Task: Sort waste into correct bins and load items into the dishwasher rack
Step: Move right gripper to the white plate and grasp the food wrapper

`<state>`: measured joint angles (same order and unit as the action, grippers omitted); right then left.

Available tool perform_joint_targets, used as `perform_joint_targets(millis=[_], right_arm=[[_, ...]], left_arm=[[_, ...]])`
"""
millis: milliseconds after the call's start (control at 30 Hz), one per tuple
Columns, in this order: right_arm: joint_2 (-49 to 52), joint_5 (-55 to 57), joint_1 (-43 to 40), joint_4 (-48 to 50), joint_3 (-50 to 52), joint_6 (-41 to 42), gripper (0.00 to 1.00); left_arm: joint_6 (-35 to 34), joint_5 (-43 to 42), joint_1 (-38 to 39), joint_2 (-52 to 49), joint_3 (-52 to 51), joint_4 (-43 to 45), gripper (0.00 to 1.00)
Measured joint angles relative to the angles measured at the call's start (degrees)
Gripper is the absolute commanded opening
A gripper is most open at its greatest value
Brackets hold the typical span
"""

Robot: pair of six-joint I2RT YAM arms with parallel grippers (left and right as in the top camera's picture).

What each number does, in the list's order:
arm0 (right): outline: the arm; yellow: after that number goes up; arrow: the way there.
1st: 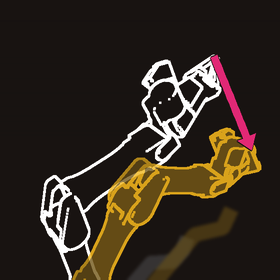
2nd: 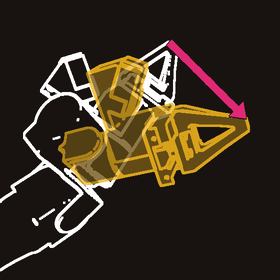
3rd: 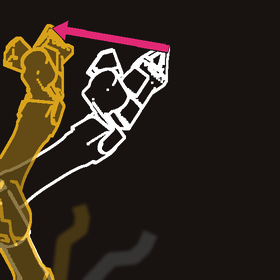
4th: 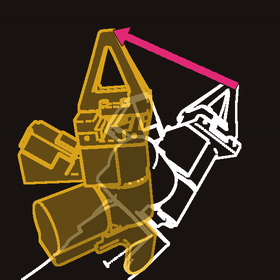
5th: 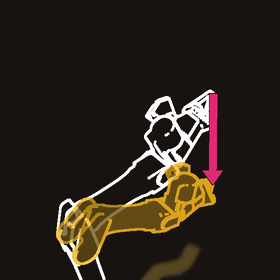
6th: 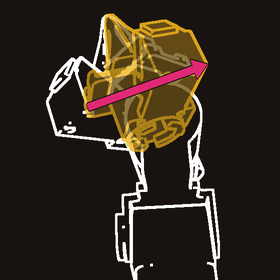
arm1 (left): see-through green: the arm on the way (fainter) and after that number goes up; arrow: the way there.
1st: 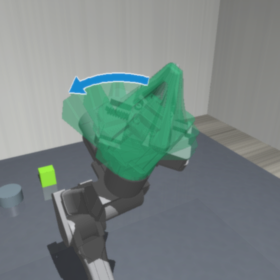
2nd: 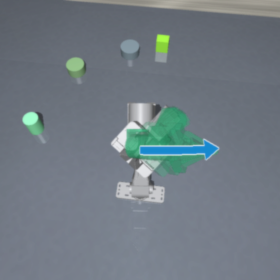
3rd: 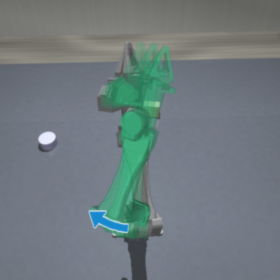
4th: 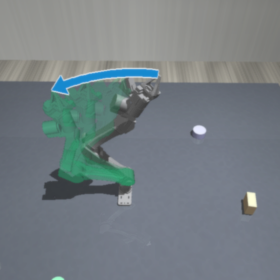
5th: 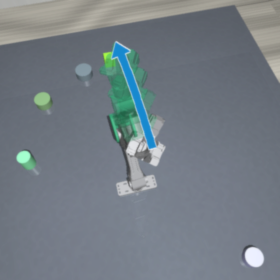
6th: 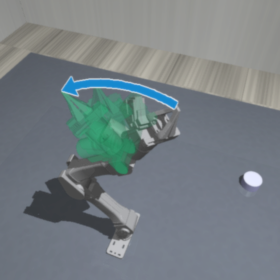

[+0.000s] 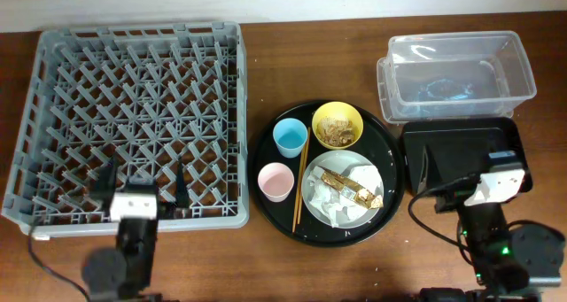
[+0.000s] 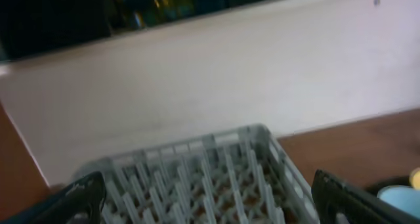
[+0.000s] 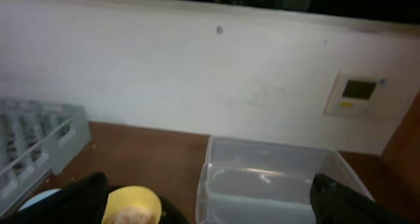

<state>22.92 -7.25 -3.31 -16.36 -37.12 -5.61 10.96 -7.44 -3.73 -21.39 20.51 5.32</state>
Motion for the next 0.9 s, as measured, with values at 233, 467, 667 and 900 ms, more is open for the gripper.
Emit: perform_joint_targets(millis=[233,467,667,900], right_arm=[[8.48,-4.31,0.00,-12.72,-10.62,-0.42,0.99],[22.62,-9.68,0.00,-24.92,-24.28,-0.37,0.98],[42.60,-16.09,0.00,-40.89,-41.48,-0.33,0.98],[57.22,-21.40,0.02,-45.94,-46.16,0.85,0.91]], left_arm=[[-0.04,-9.68,0.00,-26.95,27.23,-19.63,0.99],[-0.02,-12.96,0.00,-48.26,53.66,-42.77,0.99],[-0.02,-13.40,0.00,-59.17,68.98,-59.58,0.99],[0.00,-13.60,0.00,-61.96,71.30,-60.13,0.99]])
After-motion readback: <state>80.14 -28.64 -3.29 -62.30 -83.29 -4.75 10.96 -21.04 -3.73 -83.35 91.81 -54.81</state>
